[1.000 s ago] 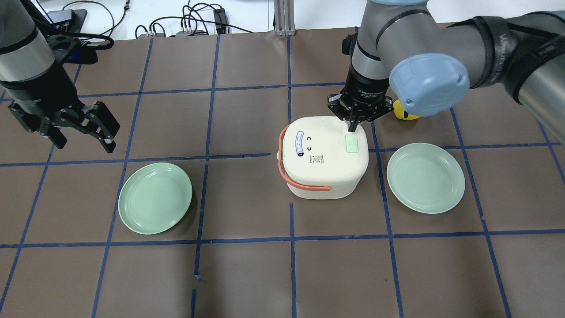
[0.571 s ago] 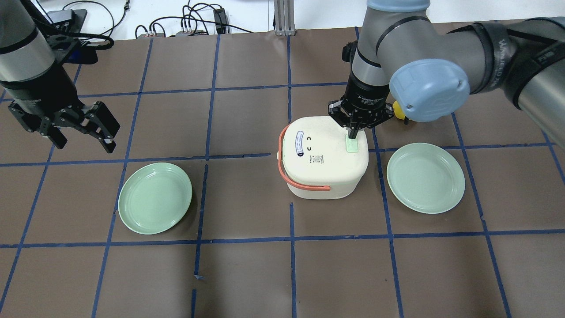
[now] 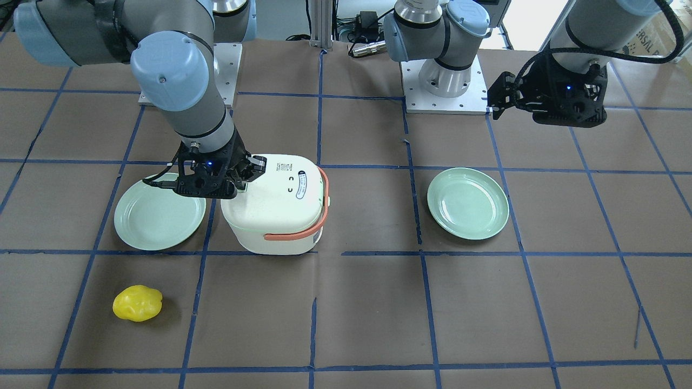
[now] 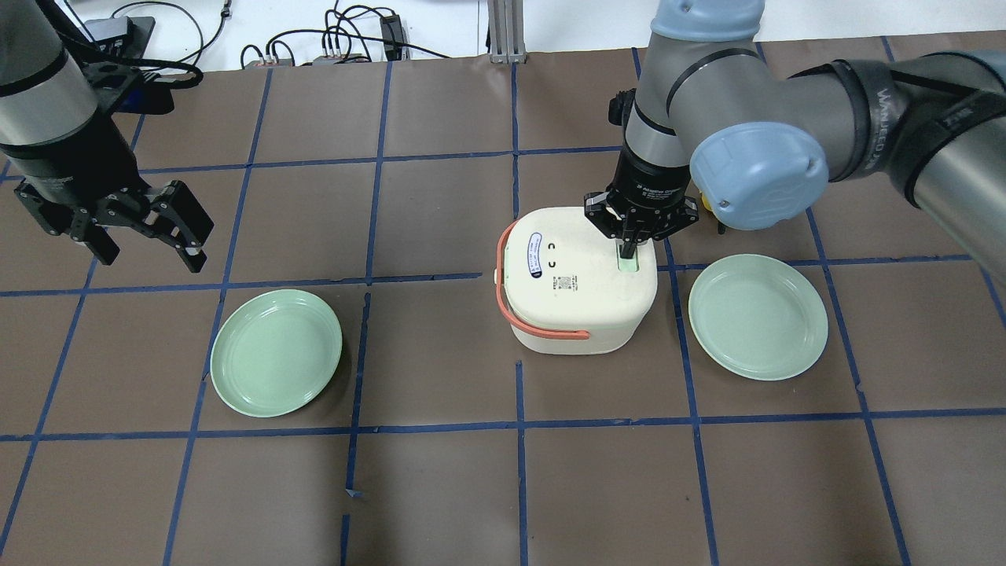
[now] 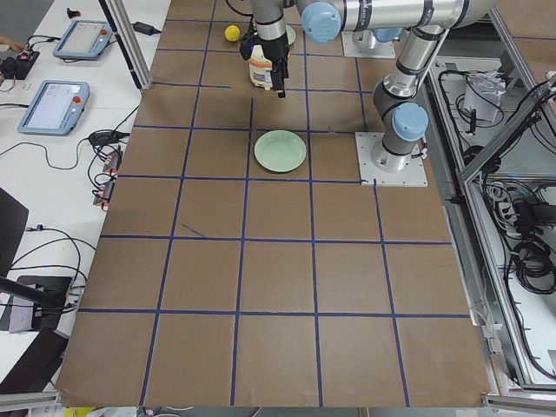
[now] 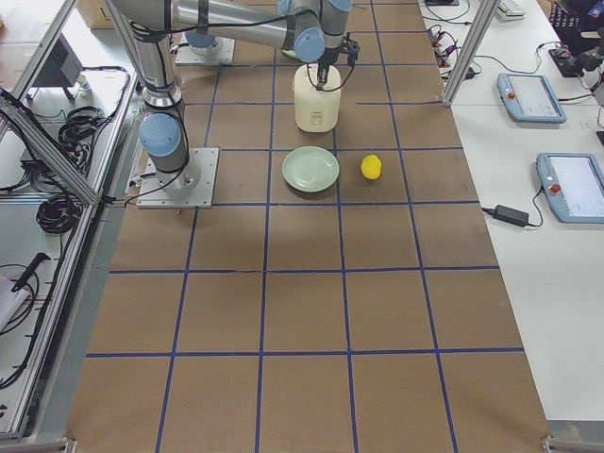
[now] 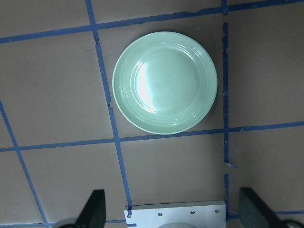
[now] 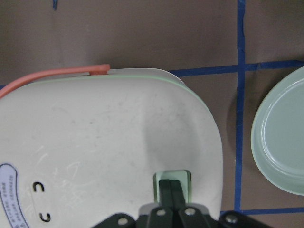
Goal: Press rice cooker button
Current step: 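Press the green button on the rice cooker lid with the right gripper, then lift the right gripper up and back away from the cooker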
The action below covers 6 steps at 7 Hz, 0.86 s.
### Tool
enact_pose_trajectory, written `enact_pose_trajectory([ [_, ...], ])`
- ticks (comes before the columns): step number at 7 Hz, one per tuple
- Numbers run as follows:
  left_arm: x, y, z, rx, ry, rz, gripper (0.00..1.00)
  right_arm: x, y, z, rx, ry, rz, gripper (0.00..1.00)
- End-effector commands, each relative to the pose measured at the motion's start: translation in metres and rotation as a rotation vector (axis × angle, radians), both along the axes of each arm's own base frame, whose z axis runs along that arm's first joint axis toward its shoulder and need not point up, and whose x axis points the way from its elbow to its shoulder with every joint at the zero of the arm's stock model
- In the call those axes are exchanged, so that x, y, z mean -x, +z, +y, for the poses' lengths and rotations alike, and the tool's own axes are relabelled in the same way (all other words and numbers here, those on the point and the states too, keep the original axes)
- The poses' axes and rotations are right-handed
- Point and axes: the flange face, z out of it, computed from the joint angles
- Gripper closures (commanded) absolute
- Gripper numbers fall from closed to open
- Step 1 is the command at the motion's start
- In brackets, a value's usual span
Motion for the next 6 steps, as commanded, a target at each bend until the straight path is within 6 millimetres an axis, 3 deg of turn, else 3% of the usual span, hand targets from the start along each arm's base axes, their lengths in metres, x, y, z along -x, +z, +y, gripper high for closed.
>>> enact_pose_trajectory([
  [1, 0.0, 0.0, 0.0, 0.0, 0.0, 0.0, 0.0, 0.0, -0.001, -0.002, 0.0, -0.002, 0.0, 0.96],
  [3, 0.0, 0.0, 0.0, 0.0, 0.0, 0.0, 0.0, -0.001, 0.035, -0.005, 0.036, -0.014, 0.005, 0.89],
  [4, 0.0, 0.0, 0.0, 0.0, 0.0, 0.0, 0.0, -0.001, 0.08, -0.013, 0.057, -0.062, 0.017, 0.61],
  [5, 0.0, 0.0, 0.0, 0.0, 0.0, 0.0, 0.0, 0.003, 0.128, -0.033, 0.152, -0.066, 0.036, 0.27],
  [6, 0.0, 0.0, 0.0, 0.0, 0.0, 0.0, 0.0, 0.013, 0.143, -0.044, 0.178, -0.06, 0.072, 0.09],
])
